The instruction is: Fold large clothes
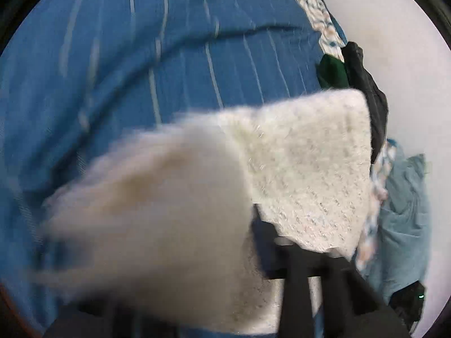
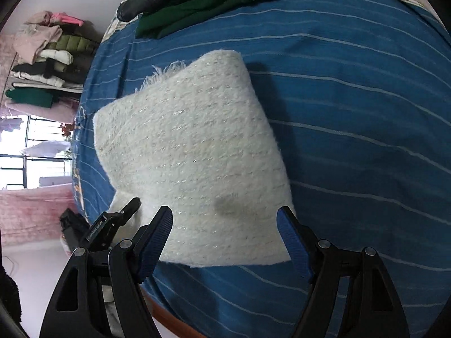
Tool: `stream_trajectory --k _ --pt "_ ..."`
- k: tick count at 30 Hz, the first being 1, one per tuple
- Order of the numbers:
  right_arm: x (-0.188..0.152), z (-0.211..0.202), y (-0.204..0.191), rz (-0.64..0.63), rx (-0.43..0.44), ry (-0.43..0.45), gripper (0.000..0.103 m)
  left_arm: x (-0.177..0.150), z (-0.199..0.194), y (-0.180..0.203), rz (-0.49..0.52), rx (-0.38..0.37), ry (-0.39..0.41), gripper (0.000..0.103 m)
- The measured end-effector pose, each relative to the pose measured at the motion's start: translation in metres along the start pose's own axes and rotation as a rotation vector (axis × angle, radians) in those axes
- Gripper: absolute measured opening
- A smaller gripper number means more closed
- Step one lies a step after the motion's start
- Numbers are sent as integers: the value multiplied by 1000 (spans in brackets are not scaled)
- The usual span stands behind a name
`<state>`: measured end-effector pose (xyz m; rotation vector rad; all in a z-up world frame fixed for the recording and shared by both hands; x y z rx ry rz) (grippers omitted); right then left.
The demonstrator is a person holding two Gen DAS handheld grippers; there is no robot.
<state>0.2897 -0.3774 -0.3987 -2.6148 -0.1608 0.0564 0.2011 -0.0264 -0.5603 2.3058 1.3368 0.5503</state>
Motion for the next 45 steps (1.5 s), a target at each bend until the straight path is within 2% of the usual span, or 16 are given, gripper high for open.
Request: stream_trajectory --k 3,5,8,12,16,21,23,25,26,27,32,35,39,41,43,45 --pt "2 -5 0 -22 -22 -3 72 -11 -31 5 21 -14 46 14" --pt "4 -10 0 -36 -17 -15 57 -25 -49 2 14 7 48 14" --pt "8 -2 -9 -71 -29 -49 44 -37 -46 -17 -17 55 27 14" --pt "17 24 -25 -139 -33 -100 41 -40 -19 -46 -81 85 -13 14" --pt "37 82 -27 -190 -123 -174 41 -36 -18 -47 -31 67 -34 22" --pt "55 60 -47 -209 -165 -205 40 -41 -59 -43 19 72 -88 23" --pt "56 36 -62 -239 -102 -173 40 -48 -78 -43 54 135 -94 32" --pt "58 29 -74 -234 -35 -167 40 -54 -91 -43 114 217 -83 69" --pt "61 36 -83 -249 -14 -172 40 -54 -97 -43 139 253 -73 77" --pt "64 45 -89 -261 -20 -163 40 -54 -100 -44 157 275 -61 82" --pt "83 113 -117 -319 -142 -147 41 -45 -99 -45 179 327 -31 82" --pt "88 109 -124 -330 -154 -198 41 -51 -88 -43 115 269 -47 82" --pt "92 66 -103 -297 35 -226 44 -63 -69 -36 -37 123 -71 82" --pt "95 36 -74 -273 98 -150 75 -66 -55 -38 -121 58 -48 82" --pt "99 26 -44 -259 105 -104 79 -64 -43 -40 -174 27 -19 82" --pt "102 40 -7 -210 123 -157 79 -60 -27 -47 -227 3 -3 82"
Point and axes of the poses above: each gripper's, at about its wrist camera, not at the fingertips, and z roughly the way its jaws point, y to its right, x to its top, the point moved 2 cm from there along z, roughly the way its jaws point, and after that the axes turned 2 degrees about z, right-handed, at the moved point
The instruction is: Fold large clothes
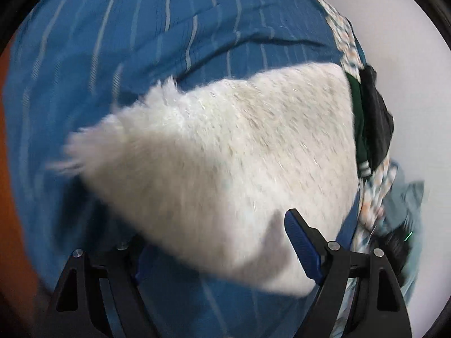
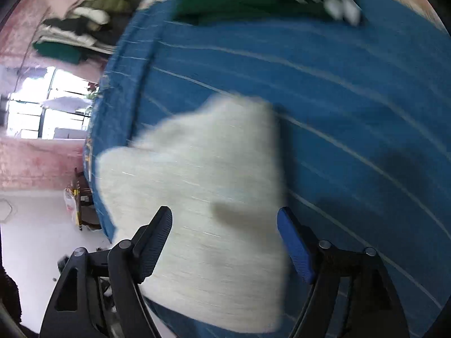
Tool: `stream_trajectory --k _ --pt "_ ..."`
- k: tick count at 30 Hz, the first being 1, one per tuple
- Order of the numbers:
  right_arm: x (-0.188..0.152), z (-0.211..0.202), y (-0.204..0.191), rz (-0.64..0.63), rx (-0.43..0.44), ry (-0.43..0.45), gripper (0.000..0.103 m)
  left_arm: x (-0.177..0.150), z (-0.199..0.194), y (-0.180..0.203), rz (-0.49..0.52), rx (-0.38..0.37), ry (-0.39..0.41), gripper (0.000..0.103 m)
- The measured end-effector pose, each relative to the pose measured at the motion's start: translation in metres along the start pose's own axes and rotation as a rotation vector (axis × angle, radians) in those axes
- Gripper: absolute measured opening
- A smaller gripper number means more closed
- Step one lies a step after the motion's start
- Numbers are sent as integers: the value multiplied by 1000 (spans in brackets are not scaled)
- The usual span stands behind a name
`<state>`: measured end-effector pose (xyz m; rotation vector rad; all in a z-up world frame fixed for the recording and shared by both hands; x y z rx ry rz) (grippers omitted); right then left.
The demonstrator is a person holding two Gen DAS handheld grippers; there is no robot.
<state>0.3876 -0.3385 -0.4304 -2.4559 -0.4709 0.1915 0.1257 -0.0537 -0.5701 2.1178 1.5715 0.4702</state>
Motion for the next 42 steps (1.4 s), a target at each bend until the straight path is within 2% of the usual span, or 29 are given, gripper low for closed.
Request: stream_trajectory --k 2,3,4,5,6,7,10,13,14,20,24,29,32,36,39,42 --pt "-2 27 32 82 135 -102 79 8 13 -5 -59 -32 11 81" --pt "-3 40 39 96 186 -135 79 13 15 -11 -86 -40 43 76" --pt "-5 54 45 103 241 -169 79 18 13 -15 -89 -43 69 54" --pt "-7 68 44 104 297 -184 79 21 8 -19 -84 -44 77 41" --pt "-10 78 43 98 361 -196 79 27 6 -21 -67 -45 72 30" --pt "-12 85 38 83 391 -193 79 31 4 -20 -51 -45 73 26" --pt "-6 107 14 47 432 -168 78 38 0 -17 18 -15 70 24" --pt "-3 113 -1 80 492 -122 58 53 -9 -11 52 6 78 22" --pt "-3 110 -6 83 509 -106 55 59 -15 -10 57 1 78 22" --pt "-11 85 -54 128 604 -22 50 94 -49 19 157 -13 92 21" --pt "-5 55 -83 156 643 52 50 129 -68 60 261 -40 87 21" --pt "26 2 -119 190 637 183 50 180 -69 133 376 -118 33 21" --pt "55 -40 -124 212 611 276 50 210 -60 187 445 -176 -6 21" --pt "93 -99 -116 231 596 387 49 242 -44 265 556 -248 -21 21" --pt "135 -138 -107 235 598 455 49 262 -26 322 611 -287 -18 21" --pt "189 -179 -77 235 609 498 49 281 0 370 630 -312 -14 21"
Point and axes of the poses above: each gripper's, at about its wrist camera, not at the fingertips, and z roughly the way its jaws point, y to its right, x to its top, the point moved 2 cm from there along z, roughly the way its jaws point, and after that the axes turned 2 degrees about z, right-handed, at the moved point
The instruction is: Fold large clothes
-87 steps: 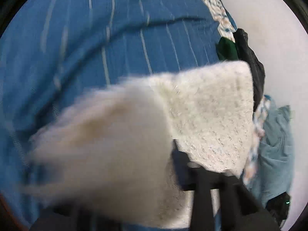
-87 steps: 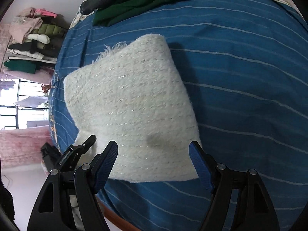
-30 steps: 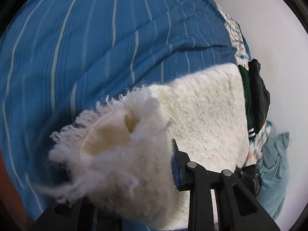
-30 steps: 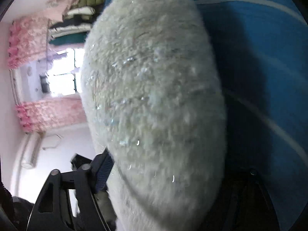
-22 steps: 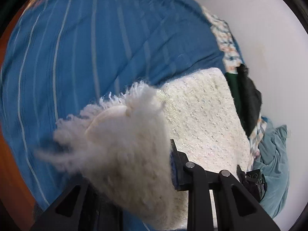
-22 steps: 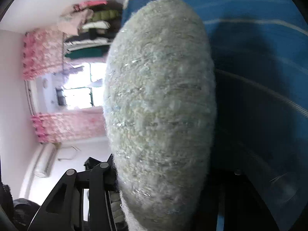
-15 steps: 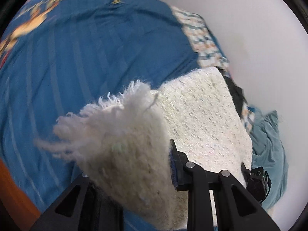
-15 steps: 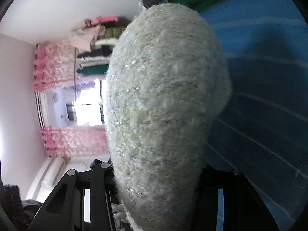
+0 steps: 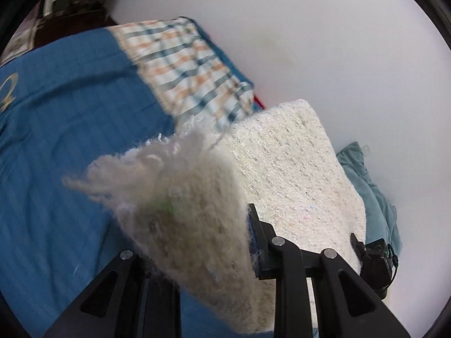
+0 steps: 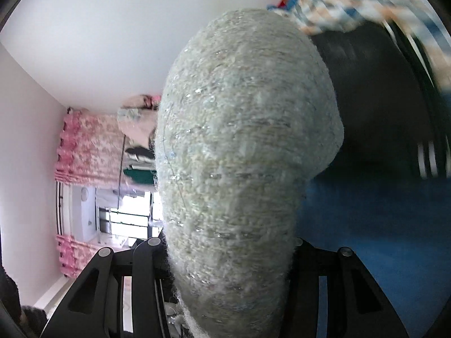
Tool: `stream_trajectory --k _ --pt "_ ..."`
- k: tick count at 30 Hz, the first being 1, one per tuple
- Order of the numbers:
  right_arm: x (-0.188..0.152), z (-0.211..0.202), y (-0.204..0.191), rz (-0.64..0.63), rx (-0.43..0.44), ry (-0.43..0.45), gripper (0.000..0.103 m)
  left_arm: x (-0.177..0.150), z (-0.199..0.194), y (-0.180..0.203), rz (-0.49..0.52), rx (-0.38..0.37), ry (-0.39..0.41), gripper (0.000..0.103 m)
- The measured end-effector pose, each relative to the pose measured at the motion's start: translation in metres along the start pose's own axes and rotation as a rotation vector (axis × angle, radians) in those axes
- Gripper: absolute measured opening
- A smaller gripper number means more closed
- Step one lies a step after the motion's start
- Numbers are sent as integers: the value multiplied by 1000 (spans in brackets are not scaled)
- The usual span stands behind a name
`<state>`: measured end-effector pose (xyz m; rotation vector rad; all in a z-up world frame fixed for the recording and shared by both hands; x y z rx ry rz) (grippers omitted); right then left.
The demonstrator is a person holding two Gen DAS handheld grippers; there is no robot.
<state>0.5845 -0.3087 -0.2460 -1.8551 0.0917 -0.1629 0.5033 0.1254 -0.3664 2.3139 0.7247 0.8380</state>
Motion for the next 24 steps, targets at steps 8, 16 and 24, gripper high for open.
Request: stream_trajectory --k 8,16,24 --pt "161 22 92 65 -19 5 50 45 138 -6 45 26 -63 21" --pt "195 30 178 88 -32 4 50 17 211 -40 82 59 -112 23" --pt "175 29 135 -16 -395 24 79 34 205 -14 251 242 -152 43"
Point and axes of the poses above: each gripper's, at about its wrist camera, not at the fingertips, and z roughly the way its jaws point, y to its right, x to its top, the point moved 2 cm from there along z, roughly the way its jaws point, and after that the axes turned 2 degrees about z, right-handed, at the moved point
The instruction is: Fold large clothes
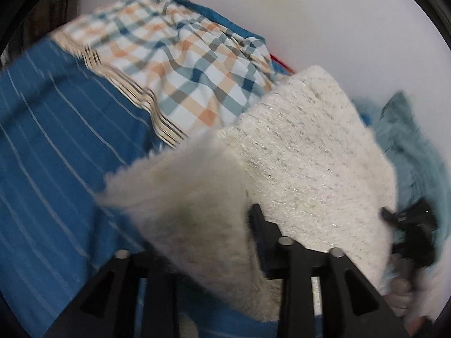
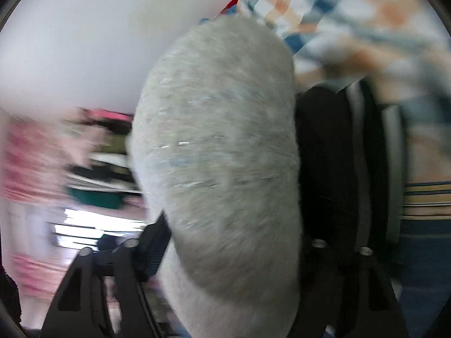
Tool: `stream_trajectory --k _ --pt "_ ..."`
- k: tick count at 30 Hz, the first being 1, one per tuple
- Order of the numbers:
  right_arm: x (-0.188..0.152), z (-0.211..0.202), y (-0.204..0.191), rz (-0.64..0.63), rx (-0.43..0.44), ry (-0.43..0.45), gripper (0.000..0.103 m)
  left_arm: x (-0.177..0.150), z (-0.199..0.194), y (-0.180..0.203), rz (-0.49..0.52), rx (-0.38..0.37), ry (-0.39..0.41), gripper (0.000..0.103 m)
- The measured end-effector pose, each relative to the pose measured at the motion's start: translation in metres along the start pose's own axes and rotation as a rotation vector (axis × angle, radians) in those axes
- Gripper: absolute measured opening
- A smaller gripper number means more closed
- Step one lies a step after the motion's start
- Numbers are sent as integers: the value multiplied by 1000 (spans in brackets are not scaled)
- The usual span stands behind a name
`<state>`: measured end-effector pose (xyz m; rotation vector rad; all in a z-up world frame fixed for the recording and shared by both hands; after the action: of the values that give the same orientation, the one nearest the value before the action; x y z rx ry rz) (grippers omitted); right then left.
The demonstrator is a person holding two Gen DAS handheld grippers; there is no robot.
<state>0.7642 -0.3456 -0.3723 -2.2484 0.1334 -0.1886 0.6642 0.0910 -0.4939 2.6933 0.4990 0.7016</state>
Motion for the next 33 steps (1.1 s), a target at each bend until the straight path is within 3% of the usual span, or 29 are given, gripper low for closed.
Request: stream_trajectory --k 1,3,5,8,11,17,33 --pt "-5 -7 -9 -35 -90 20 84 1 -4 5 43 70 5 65" --pt "-18 -20 -30 -98 -289 64 85 2 -15 13 110 157 27 91" --pt "-34 -31 -47 -169 -509 104 90 2 -28 22 170 223 52 91" --pt "-60 -38 -76 -243 -745 142 91 -2 -52 38 266 312 82 95" --pt "-96 -52 -99 -267 -858 173 91 -12 -85 51 338 353 138 100" --pt "-161 -98 -157 -215 -954 271 91 -30 -155 66 382 317 133 101" --pt "-382 -272 -377 -219 -975 482 91 -86 -391 90 478 246 210 100"
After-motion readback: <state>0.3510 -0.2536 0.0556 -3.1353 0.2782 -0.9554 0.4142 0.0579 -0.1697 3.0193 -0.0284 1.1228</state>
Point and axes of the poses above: each gripper's, at about its wrist camera, not at the fingertips, and z roughly the way its jaws point, y to its right, x to its top, the point moved 2 cm from there along z, roughly the way its jaws point, and after that the axes turned 2 degrees about z, right-handed, at the moved point
